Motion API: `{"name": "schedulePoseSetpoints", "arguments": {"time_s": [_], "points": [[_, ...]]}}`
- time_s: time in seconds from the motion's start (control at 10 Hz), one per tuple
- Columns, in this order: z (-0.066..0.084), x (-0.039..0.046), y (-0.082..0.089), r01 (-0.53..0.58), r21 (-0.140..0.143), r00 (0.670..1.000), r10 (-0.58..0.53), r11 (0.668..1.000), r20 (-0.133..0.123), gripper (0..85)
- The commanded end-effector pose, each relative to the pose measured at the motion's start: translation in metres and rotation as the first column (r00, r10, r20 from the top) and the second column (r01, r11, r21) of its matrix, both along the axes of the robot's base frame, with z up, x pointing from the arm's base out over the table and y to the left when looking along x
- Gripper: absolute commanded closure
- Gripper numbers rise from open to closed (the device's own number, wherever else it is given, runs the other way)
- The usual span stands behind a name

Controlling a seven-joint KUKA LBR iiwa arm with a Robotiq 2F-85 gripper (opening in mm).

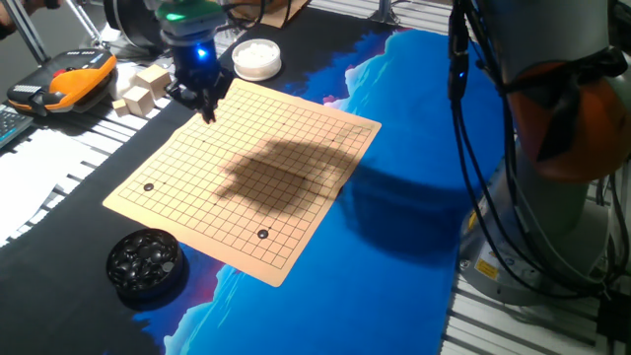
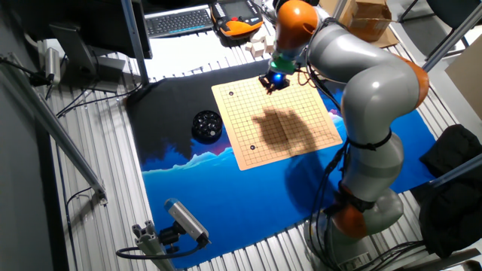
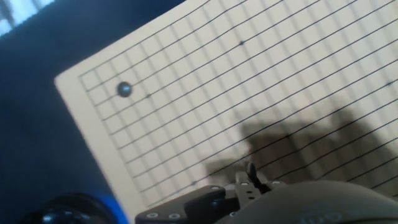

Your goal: Play the first move as black on the 3-4 point in the upper right corner of the Go board

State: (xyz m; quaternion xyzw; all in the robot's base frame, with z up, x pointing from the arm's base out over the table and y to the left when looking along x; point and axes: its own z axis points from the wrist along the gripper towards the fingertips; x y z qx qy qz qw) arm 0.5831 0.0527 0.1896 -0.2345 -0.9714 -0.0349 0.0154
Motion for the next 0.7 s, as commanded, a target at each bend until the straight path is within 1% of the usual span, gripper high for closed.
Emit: {"name": "schedulePoseSetpoints", "arguments": {"time_s": [0.0, 0.2, 0.4, 0.5, 0.6], "points": [[-0.001, -0.0022, -0.013, -0.021, -0.002, 1.000, 0.021, 1.000, 0.001, 85.0], [-0.003, -0.0057, -0.038, -0.067, -0.008, 0.998, 0.067, 0.998, 0.005, 85.0], [0.004, -0.0051, -0.062, -0.107, -0.005, 0.994, 0.106, 0.994, -0.004, 85.0], [0.005, -0.0050, -0.068, -0.116, -0.006, 0.993, 0.116, 0.993, -0.005, 85.0], [0.004, -0.0051, -0.068, -0.114, -0.005, 0.993, 0.114, 0.993, -0.006, 85.0]]}}
